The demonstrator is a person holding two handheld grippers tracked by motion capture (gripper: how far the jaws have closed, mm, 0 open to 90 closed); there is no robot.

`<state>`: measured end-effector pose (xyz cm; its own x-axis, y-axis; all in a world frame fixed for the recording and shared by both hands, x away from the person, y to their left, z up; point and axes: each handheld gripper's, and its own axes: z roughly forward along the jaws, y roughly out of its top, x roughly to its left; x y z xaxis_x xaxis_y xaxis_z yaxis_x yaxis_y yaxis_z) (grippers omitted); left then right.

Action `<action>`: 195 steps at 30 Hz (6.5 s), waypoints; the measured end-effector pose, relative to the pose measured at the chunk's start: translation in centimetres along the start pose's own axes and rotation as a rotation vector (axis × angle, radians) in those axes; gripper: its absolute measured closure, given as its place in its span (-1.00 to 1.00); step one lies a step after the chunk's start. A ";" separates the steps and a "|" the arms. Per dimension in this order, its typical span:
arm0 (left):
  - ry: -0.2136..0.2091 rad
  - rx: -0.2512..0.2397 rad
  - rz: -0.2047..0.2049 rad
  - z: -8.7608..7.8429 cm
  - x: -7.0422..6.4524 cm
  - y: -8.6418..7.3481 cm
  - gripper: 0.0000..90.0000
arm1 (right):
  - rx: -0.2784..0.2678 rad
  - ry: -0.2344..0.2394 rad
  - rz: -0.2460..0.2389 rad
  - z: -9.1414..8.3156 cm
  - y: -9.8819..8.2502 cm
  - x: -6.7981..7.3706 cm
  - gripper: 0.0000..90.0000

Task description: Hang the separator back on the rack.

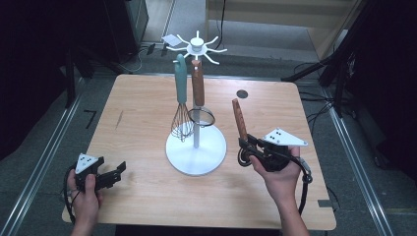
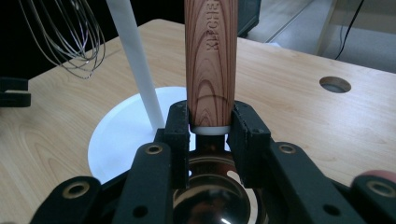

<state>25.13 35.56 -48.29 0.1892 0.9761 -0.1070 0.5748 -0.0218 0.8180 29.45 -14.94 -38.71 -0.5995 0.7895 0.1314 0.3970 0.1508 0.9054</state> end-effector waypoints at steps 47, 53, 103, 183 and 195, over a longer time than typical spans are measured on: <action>-0.007 -0.016 -0.010 -0.2 0.0 0.0 -0.94 | -0.175 0.048 -0.010 -0.2 2.7 2.1 0.59; -0.007 -0.016 -0.008 -0.2 0.0 0.0 -0.94 | -0.191 0.055 -0.012 -0.2 3.1 2.3 0.59; -0.018 -0.010 -0.005 -0.2 0.0 0.0 -0.94 | -0.304 0.100 -0.067 -1.0 6.6 4.5 0.59; -0.018 -0.010 -0.006 -0.2 0.0 0.0 -0.94 | -0.351 0.144 -0.099 0.1 9.1 6.0 0.58; -0.019 -0.010 -0.006 -0.2 0.0 0.0 -0.94 | -0.345 0.169 -0.073 0.0 8.7 5.5 0.28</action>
<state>24.96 35.61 -48.21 0.2016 0.9718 -0.1225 0.5681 -0.0141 0.8228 29.62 -9.30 -30.06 -0.7351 0.6705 0.0998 0.1092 -0.0282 0.9936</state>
